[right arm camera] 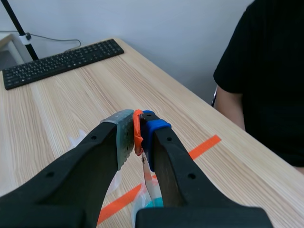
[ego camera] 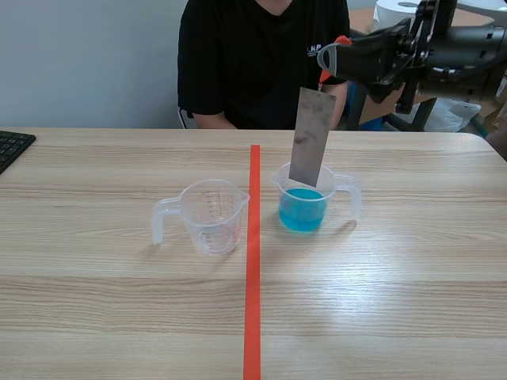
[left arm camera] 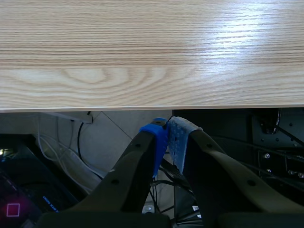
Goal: Do the redox reaction experiment.
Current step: 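Raise the plate and point at it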
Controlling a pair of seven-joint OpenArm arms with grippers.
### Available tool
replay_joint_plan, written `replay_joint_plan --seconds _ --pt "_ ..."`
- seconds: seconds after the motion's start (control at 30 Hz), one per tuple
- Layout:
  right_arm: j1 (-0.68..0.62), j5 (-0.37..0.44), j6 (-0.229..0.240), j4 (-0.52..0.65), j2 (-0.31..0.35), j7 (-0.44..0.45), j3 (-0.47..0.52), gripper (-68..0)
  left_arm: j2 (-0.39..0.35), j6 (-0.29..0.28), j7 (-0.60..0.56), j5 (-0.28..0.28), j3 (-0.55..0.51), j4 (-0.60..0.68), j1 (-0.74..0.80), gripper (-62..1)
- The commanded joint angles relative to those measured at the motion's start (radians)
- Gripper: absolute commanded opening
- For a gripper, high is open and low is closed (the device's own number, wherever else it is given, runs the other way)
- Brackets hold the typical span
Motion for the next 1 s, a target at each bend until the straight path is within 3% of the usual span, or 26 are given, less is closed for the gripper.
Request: replay_joint_plan --seconds 0.0,0.3,0.73,0.97 --pt "0.023 0.024 0.008 0.024 0.023 0.014 0.006 -66.0 0.004 -0.008 -0.021 -0.002 -0.004 0.008 0.003 -56.2" --pt "0.023 0.116 0.008 0.079 0.036 -0.065 0.075 -66.0 -0.089 -0.106 -0.055 -0.004 -0.004 0.018 0.003 -56.2" --pt "0.023 0.168 0.008 0.107 0.036 -0.117 0.136 -66.0 -0.435 -0.225 -0.107 -0.138 -0.004 0.097 -0.007 -56.2" --pt "0.023 0.168 0.008 0.107 0.036 -0.117 0.136 -66.0 -0.543 -0.293 -0.101 -0.142 -0.002 0.127 -0.137 -56.2"
